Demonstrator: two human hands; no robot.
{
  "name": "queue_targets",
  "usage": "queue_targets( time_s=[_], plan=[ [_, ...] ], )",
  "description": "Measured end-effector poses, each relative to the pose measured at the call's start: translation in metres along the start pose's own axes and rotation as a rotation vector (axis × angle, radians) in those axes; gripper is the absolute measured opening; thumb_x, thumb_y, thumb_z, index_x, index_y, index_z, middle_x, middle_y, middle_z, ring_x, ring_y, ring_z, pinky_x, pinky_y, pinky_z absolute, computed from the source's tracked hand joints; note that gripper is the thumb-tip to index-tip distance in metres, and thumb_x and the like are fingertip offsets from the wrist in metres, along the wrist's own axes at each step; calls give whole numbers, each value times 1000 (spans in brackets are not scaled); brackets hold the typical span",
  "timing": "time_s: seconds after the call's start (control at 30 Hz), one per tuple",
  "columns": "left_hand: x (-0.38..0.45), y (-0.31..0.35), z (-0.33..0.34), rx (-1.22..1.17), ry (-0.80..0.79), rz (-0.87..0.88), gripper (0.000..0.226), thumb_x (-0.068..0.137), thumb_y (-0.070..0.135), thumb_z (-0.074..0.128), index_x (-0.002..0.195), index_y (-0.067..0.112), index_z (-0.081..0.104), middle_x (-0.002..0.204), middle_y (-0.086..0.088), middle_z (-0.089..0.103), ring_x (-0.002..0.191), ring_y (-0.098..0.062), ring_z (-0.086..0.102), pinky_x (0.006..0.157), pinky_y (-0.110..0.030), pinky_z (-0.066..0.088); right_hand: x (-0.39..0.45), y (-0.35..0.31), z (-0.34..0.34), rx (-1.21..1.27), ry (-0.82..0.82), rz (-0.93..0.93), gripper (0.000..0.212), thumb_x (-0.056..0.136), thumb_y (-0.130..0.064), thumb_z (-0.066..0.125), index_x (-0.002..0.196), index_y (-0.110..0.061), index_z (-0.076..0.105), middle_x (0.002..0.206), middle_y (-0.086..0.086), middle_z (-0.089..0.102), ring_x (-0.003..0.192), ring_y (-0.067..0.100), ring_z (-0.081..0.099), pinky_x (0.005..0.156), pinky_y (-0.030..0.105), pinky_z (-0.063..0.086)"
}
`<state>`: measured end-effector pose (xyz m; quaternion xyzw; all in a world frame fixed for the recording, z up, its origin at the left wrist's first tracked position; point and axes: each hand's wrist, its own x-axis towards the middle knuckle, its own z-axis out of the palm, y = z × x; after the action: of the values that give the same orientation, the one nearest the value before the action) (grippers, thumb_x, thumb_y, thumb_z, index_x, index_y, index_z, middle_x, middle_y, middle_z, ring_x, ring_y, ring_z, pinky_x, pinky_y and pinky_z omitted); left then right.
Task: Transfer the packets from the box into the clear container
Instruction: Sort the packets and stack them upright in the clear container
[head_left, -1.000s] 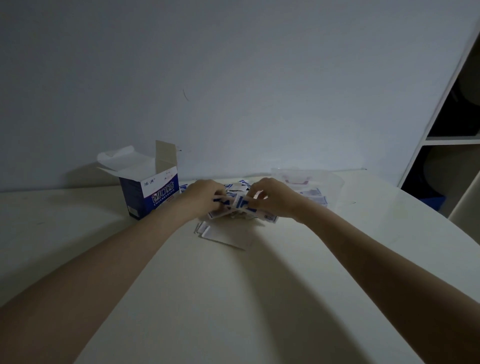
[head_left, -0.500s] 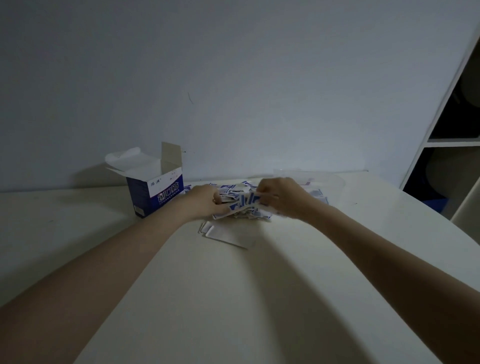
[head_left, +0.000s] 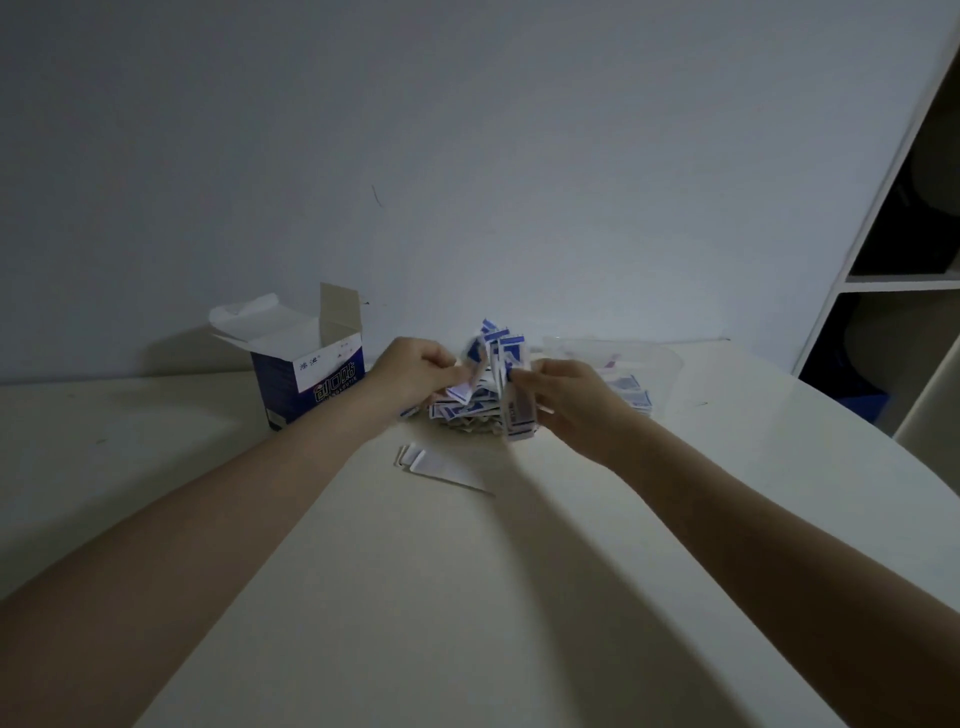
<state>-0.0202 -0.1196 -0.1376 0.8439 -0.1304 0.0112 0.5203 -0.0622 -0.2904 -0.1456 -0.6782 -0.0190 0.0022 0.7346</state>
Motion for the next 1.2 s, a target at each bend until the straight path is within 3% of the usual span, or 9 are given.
queue_targets(
  time_s=[0.13, 0.23, 0.37, 0.43, 0.57, 0.73, 0.83, 0.93, 1.2],
  plan=[
    [-1, 2, 8, 294, -221, 180, 6, 80, 17, 71, 80, 17, 64, 83, -3, 67, 82, -20, 63, 81, -35, 51, 3, -6, 16, -84, 113, -21, 21, 89, -3, 56, 69, -10, 52, 76, 11, 60, 67, 22, 57, 62, 32, 49],
    [-8, -5, 2, 623, -457, 131, 29, 79, 30, 71, 105, 18, 64, 102, 4, 62, 95, -14, 59, 85, -28, 48, 7, -9, 6, -585, 229, -250, 2, 89, -10, 55, 91, -9, 54, 91, 14, 66, 75, 27, 61, 60, 35, 50],
    [-14, -17, -2, 749, -550, 62, 46, 81, 30, 70, 121, 14, 54, 108, 3, 54, 93, -11, 50, 78, -20, 39, 6, 3, -10, -1253, -2, -448, 18, 92, -13, 49, 102, -5, 62, 99, 16, 67, 91, 31, 61, 79, 35, 46],
    [-13, -18, -2, 698, -541, 39, 41, 80, 29, 72, 115, 14, 57, 95, 6, 55, 88, -11, 50, 76, -20, 40, 2, 18, -15, -1377, -113, -469, 19, 91, -11, 50, 96, -2, 66, 97, 17, 67, 91, 31, 61, 73, 29, 39],
    [-13, -17, -1, 717, -498, 73, 16, 77, 26, 72, 84, 23, 58, 75, 13, 51, 74, -7, 48, 62, -18, 38, -9, 34, -26, -1236, -108, -362, 17, 89, -6, 53, 95, 5, 65, 94, 18, 67, 88, 30, 61, 64, 24, 32],
    [-18, -20, -5, 609, -308, 181, 33, 82, 15, 60, 60, 24, 38, 64, 9, 45, 62, -11, 42, 58, -23, 34, -9, 19, -29, -885, 10, -193, 16, 92, -8, 48, 80, -5, 59, 72, 8, 62, 62, 20, 56, 61, 19, 47],
    [-26, -17, -4, 660, -329, 181, 30, 80, 30, 65, 62, 22, 43, 63, 11, 46, 59, -8, 42, 56, -22, 34, -10, 13, -31, -667, 8, -167, 23, 94, -7, 45, 76, -13, 55, 73, 7, 65, 62, 23, 61, 67, 39, 52],
    [-29, -12, -3, 639, -428, 118, 17, 78, 32, 71, 79, 23, 57, 81, 18, 51, 83, -4, 53, 67, -17, 42, -10, 11, -30, -687, -2, -170, 25, 94, -6, 45, 73, -16, 55, 71, 1, 65, 62, 20, 62, 65, 36, 51],
    [-20, -9, -4, 529, -373, 81, 16, 85, 14, 65, 89, 22, 51, 75, 10, 63, 62, -8, 57, 54, -19, 41, -10, 11, -26, -587, -58, -94, 12, 94, -7, 48, 90, -4, 58, 79, 8, 65, 64, 20, 62, 59, 25, 52]
  ],
)
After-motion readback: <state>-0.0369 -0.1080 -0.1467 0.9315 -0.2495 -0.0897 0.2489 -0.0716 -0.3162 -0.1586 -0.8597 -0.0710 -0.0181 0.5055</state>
